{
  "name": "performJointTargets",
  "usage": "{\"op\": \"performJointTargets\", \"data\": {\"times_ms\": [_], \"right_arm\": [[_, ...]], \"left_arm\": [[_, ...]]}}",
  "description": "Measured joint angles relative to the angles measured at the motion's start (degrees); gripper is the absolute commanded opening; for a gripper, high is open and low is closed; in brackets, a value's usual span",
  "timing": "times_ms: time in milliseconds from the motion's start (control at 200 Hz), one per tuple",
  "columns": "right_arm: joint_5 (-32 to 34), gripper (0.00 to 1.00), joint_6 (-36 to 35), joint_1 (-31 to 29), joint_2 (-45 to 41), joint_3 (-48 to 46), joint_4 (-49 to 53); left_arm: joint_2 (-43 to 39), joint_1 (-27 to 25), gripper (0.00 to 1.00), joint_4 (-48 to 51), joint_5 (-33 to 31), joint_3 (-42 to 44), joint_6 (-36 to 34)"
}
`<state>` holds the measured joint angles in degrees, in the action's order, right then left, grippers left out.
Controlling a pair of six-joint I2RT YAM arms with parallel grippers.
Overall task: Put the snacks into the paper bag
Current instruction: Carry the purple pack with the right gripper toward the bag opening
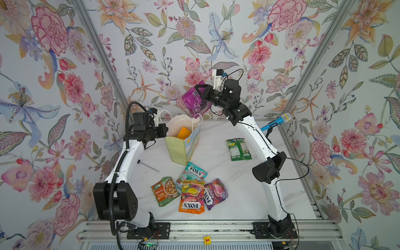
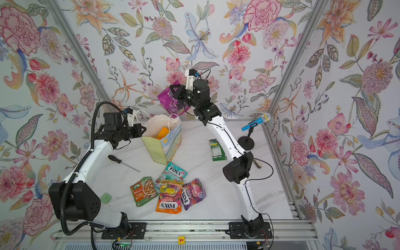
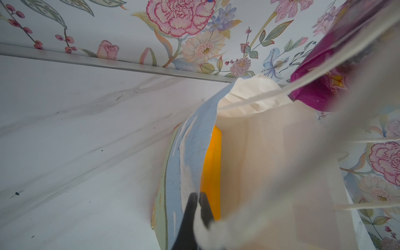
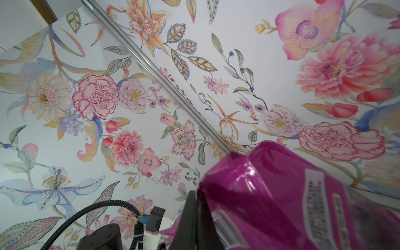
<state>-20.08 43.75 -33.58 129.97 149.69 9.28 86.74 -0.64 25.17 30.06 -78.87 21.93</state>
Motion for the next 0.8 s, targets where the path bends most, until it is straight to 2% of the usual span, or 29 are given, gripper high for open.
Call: {"op": "performJointTargets", "data": {"times_ms": [465,801], "right_arm": [[-0.81,0.00,-1.36,-3.10,0.00,0.00,-3.93],[-3.76,0.00,-3.98,-6.86,-0.31,-0.07,-1.99]], "left_arm": [[0.00,0.00,0.00,0.00,0.20,0.00,0.00],[0.00,0.00,0.00,0.04,0.83,0.00,0.00]]}}
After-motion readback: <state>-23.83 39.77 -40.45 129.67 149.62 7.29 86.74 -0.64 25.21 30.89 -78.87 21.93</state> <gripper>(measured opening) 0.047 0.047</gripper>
